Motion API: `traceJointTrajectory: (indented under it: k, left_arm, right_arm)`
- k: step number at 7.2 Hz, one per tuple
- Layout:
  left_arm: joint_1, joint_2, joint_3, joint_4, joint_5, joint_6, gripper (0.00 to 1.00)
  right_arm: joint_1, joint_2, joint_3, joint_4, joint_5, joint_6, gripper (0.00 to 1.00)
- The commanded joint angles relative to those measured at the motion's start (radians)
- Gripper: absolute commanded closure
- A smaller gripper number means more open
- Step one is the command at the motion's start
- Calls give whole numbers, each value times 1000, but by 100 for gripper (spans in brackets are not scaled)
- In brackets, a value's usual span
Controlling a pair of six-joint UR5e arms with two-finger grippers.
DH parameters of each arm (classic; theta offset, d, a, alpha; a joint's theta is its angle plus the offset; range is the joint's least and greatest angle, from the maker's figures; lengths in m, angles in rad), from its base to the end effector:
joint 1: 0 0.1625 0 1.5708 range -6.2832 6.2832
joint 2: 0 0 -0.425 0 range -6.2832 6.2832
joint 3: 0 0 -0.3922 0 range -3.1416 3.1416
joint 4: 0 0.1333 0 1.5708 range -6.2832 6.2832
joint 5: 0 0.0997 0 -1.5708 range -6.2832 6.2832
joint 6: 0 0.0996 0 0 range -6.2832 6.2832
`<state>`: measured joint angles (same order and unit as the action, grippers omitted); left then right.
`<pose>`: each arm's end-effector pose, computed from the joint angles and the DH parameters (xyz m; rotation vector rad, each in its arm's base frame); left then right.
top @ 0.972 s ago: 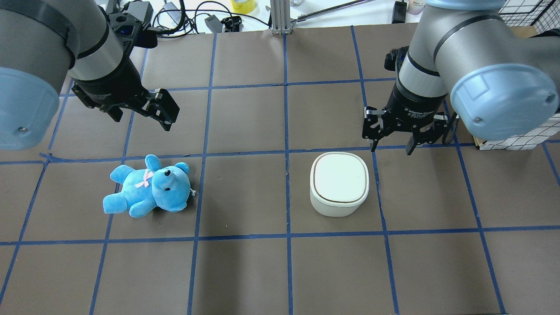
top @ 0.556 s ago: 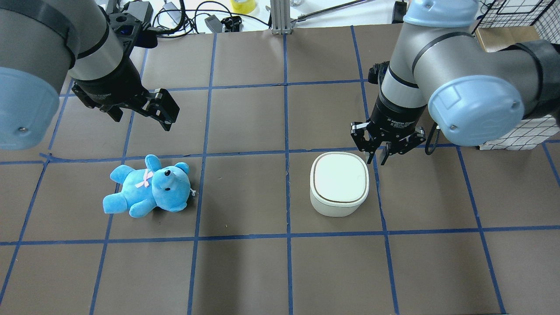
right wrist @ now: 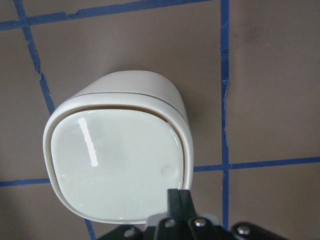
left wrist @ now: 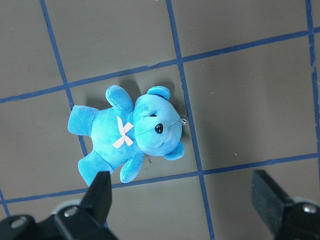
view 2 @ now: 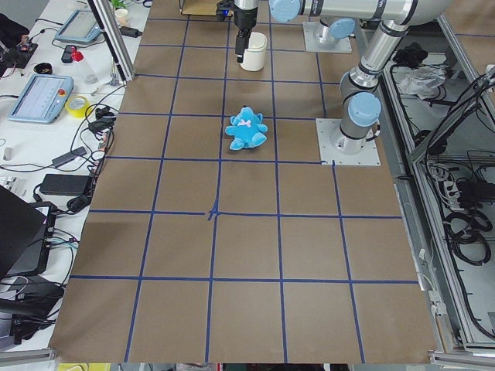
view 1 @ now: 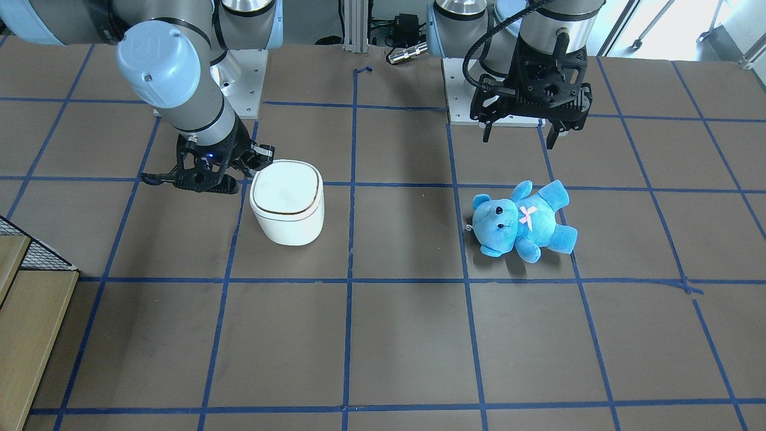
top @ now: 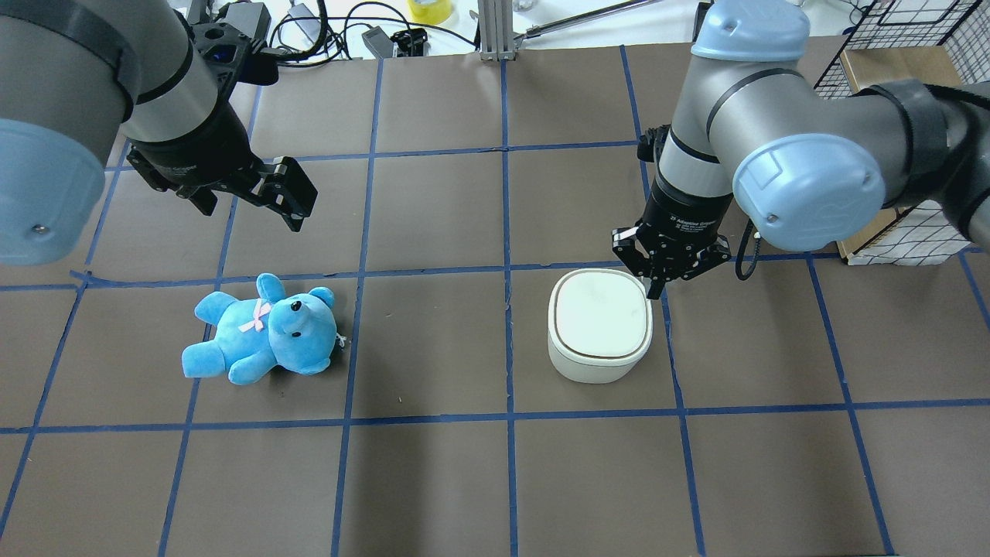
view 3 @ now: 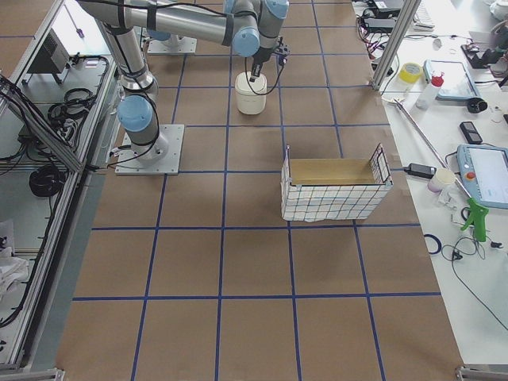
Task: Open trash can with right arm
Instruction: 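Press the right gripper onto the lid edge farthest from the robot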
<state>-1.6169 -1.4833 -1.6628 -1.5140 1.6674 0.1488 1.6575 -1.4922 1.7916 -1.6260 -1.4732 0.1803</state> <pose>-0.1448 -0.4536 0.4903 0.2921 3.0276 -0.0719 0.1841 -0.4667 0.3502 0.1611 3.0488 0.3911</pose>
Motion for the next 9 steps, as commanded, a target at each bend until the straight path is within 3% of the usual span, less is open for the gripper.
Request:
traceJointTrajectory:
  k: [1, 9]
  left_arm:
    - [0, 0, 0, 0, 0, 0, 0]
    - [0, 0, 0, 0, 0, 0, 0]
  right_arm:
    - [1, 32, 2, -6, 24, -11, 100]
    - [1, 58, 41, -34, 22, -79, 100]
